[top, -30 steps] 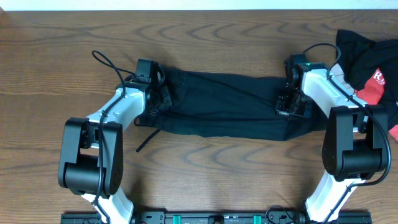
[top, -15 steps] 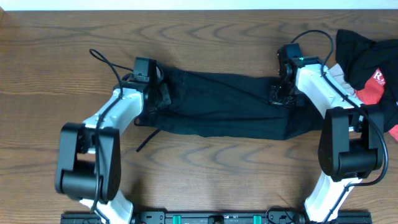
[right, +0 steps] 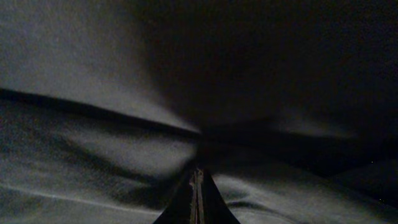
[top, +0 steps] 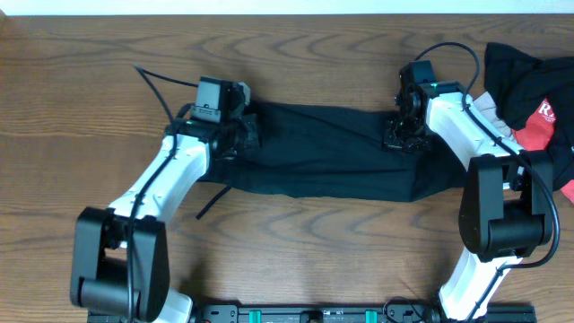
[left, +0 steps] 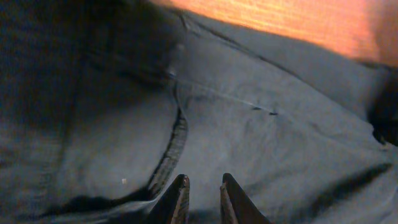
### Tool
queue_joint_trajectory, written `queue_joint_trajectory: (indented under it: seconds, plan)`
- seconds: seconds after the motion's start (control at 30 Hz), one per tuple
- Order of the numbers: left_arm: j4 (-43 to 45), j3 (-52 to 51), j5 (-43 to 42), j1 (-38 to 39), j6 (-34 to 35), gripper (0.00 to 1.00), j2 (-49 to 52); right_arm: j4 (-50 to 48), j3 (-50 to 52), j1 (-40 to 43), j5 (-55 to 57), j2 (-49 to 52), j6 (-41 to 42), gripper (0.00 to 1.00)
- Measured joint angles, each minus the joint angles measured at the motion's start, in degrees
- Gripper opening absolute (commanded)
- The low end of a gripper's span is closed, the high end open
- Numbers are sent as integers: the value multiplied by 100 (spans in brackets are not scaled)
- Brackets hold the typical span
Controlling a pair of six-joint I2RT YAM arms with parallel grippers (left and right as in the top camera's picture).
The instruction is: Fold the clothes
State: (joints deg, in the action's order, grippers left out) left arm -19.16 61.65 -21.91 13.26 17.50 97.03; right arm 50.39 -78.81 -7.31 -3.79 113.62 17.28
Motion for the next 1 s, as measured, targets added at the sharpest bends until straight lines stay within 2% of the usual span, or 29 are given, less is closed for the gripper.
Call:
queue_joint_trajectory:
  seconds: [0.27,0.53,0.8,1.0]
  plan:
    - [153,0,-63,20,2,19,774,299,0,0,-57,0,-48,2]
    - [282,0,26,-105,2,19,1093,828,-192,0,-15,2,-162,1]
    - [439,92,-238,-568,13,19,1290,1650,-1023,0,98,24,-190,2]
    - [503,184,-262,-1189,195,18,1381,1856,-1392,-15,-177,24,-389,5]
